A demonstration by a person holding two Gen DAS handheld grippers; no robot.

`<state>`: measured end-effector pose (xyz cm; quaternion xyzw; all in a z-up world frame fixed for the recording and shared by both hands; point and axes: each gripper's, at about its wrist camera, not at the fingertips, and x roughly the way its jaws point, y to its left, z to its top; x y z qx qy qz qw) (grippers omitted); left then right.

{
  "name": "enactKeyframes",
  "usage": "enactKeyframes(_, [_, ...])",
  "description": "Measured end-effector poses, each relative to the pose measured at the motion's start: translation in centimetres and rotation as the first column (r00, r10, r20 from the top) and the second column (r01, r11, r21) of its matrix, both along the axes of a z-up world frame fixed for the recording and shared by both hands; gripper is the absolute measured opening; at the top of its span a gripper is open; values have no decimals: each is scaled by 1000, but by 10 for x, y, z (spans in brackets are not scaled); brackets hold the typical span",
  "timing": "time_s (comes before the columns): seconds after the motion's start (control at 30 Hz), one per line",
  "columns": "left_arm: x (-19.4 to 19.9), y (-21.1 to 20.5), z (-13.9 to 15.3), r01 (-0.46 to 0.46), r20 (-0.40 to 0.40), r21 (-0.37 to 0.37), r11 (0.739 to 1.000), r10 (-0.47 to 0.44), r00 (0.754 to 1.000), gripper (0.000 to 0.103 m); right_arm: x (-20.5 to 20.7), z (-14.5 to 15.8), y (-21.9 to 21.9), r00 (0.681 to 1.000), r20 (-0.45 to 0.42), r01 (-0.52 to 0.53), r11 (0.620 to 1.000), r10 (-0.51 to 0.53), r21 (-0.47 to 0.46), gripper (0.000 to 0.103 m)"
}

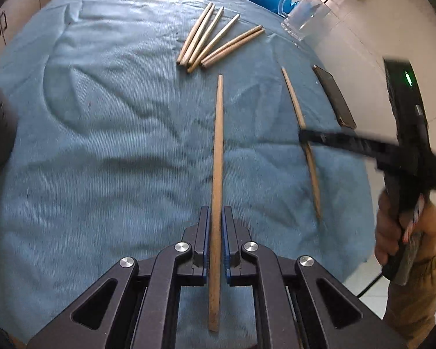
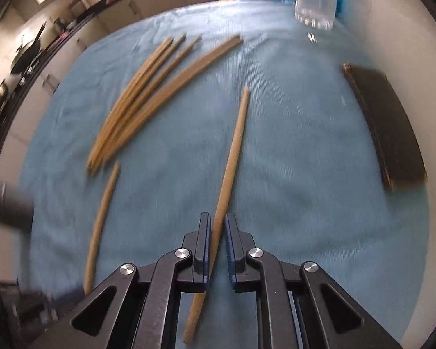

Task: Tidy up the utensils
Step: 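Close the right gripper on another chopstick while the left gripper holds its chopstick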

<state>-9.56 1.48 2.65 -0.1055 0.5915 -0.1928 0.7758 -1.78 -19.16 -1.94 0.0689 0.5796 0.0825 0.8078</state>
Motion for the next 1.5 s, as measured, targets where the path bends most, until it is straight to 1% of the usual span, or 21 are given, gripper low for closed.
enactKeyframes(0.13, [-5, -4, 6, 18, 26, 40, 999, -19, 999, 7, -26, 1, -2, 998, -51, -49, 998, 46, -48, 14])
enactKeyframes(0.17, [-3, -5, 9, 10, 41, 55, 998, -12, 999, 7, -27, 2, -1, 997, -60, -56, 997, 53, -56, 19])
enactKeyframes(0.27, [6, -9, 12, 14, 68, 103, 995, -21, 997, 8, -19, 4, 1, 997, -57, -64, 993, 59, -97, 45])
enactKeyframes(0.3, [13, -13, 10, 23, 64, 129, 991, -31, 997, 8, -14, 3, 3, 996, -58, -73, 990, 66, -117, 46])
enactKeyframes(0.4, [33, -17, 3, 19, 35, 173, 985, -25, 999, 7, 2, 0, 6, 996, -73, -70, 988, 60, -138, 46])
enactKeyframes(0.43, [39, -16, 2, 18, 32, 170, 985, -24, 999, 7, 10, 1, 8, 995, -78, -73, 987, 62, -146, 46])
enactKeyframes(0.53, [54, -20, 2, 24, 17, 186, 982, -28, 999, 8, 28, 2, 8, 994, -90, -74, 984, 60, -161, 36])
enactKeyframes(0.67, [61, -25, 1, 36, 9, 196, 980, -38, 999, 8, 44, 2, 5, 994, -103, -59, 985, 43, -159, 31])
enactKeyframes(0.77, [60, -30, 2, 62, 15, 213, 975, -66, 998, 8, 49, 2, 1, 993, -107, -65, 985, 48, -162, 31])
enactKeyframes(0.8, [60, -33, 3, 70, 15, 218, 973, -75, 997, 9, 48, 2, 1, 993, -108, -69, 984, 52, -165, 31])
enactKeyframes(0.83, [60, -34, 4, 77, 10, 217, 973, -81, 997, 13, 48, 2, 2, 992, -110, -73, 983, 55, -169, 31])
enactKeyframes(0.87, [61, -36, 4, 85, 4, 211, 974, -88, 996, 19, 50, 3, 4, 992, -113, -75, 982, 56, -172, 31])
enactKeyframes(0.9, [62, -38, 4, 94, -6, 201, 975, -94, 996, 22, 52, 3, 5, 992, -117, -75, 982, 55, -172, 30])
enactKeyframes(0.97, [64, -38, 5, 90, -22, 162, 983, -88, 996, 22, 55, 3, 10, 991, -121, -72, 984, 53, -163, 30])
enactKeyframes(1.0, [63, -35, 8, 81, -24, 124, 989, -79, 997, 22, 53, 4, 13, 992, -119, -71, 985, 53, -158, 30])
enactKeyframes(1.1, [58, -34, 15, 90, -2, 75, 993, -90, 996, 25, 56, 0, 13, 992, -113, -68, 987, 51, -145, 30])
enactKeyframes(1.17, [52, -40, 16, 122, 16, 88, 989, -124, 992, 31, 55, -1, 9, 992, -110, -73, 986, 57, -147, 30])
enactKeyframes(1.23, [47, -49, 13, 152, 19, 125, 981, -155, 988, 31, 52, -5, 6, 992, -108, -85, 984, 68, -157, 29])
enactKeyframes(1.3, [48, -56, 7, 161, 3, 150, 975, -163, 987, 31, 46, -5, 6, 990, -111, -104, 981, 86, -163, 20])
enactKeyframes(1.37, [52, -60, 2, 167, -11, 161, 973, -167, 986, 31, 42, -7, 5, 987, -123, -118, 979, 98, -164, 16])
enactKeyframes(1.5, [64, -68, 1, 177, -25, 180, 968, -176, 984, 29, 40, -8, 1, 983, -146, -134, 976, 109, -173, 14])
